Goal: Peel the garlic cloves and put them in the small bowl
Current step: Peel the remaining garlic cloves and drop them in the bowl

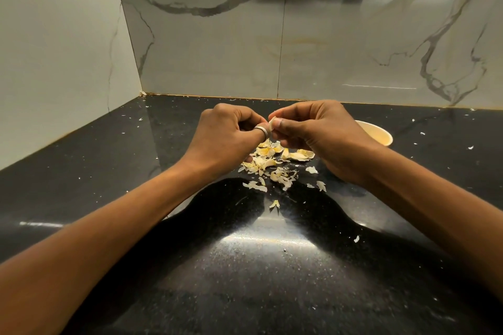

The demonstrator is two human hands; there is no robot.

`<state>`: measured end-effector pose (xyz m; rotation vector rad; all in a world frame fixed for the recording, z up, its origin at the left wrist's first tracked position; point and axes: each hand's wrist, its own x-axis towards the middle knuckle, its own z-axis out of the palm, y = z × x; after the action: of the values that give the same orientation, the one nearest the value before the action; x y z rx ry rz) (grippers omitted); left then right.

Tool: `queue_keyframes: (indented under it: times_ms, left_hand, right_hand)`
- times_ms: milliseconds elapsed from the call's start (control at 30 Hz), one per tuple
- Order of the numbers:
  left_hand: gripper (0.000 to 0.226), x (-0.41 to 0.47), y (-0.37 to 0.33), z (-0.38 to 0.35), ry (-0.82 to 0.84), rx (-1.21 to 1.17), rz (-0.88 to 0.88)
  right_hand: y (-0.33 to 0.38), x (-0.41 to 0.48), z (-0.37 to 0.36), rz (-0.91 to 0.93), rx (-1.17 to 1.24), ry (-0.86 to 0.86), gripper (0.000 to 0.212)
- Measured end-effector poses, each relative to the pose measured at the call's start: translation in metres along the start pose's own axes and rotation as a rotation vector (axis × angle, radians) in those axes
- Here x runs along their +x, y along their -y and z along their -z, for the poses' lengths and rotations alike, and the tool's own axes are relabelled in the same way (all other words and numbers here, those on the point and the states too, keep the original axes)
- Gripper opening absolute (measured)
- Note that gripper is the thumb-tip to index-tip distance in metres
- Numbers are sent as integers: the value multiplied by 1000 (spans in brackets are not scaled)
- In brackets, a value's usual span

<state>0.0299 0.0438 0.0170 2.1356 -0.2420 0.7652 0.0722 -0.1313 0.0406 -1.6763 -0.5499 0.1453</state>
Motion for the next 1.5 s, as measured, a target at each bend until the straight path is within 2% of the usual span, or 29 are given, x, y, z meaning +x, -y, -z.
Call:
queue_keyframes:
  times_ms: [167,533,800,1000,1167,1400,1500]
  left_hand:
    - [18,1,2,1,5,38,-12]
    - [9,1,3,1,0,48,1]
    - [17,4,4,4,6,-53,-21]
    - [18,5,5,4,41,-129,29]
    - [17,3,3,5,44,-142,2]
    - [13,1,1,3,-34,-8,-155]
    - [13,2,3,3,-25,39,-146]
  right_hand:
    - [-3,1,-1,46,-17,15,16]
    - [-5,0,-2,90,-36,37,15]
    - [-5,2,1,81,-82,35,18]
    - [-6,2,1,59,-11,63,20]
    - [-8,3,2,55,-4,55,16]
    - [-12,4,1,104,-134,19,9]
    - [-14,5,0,151,-269,-12,10]
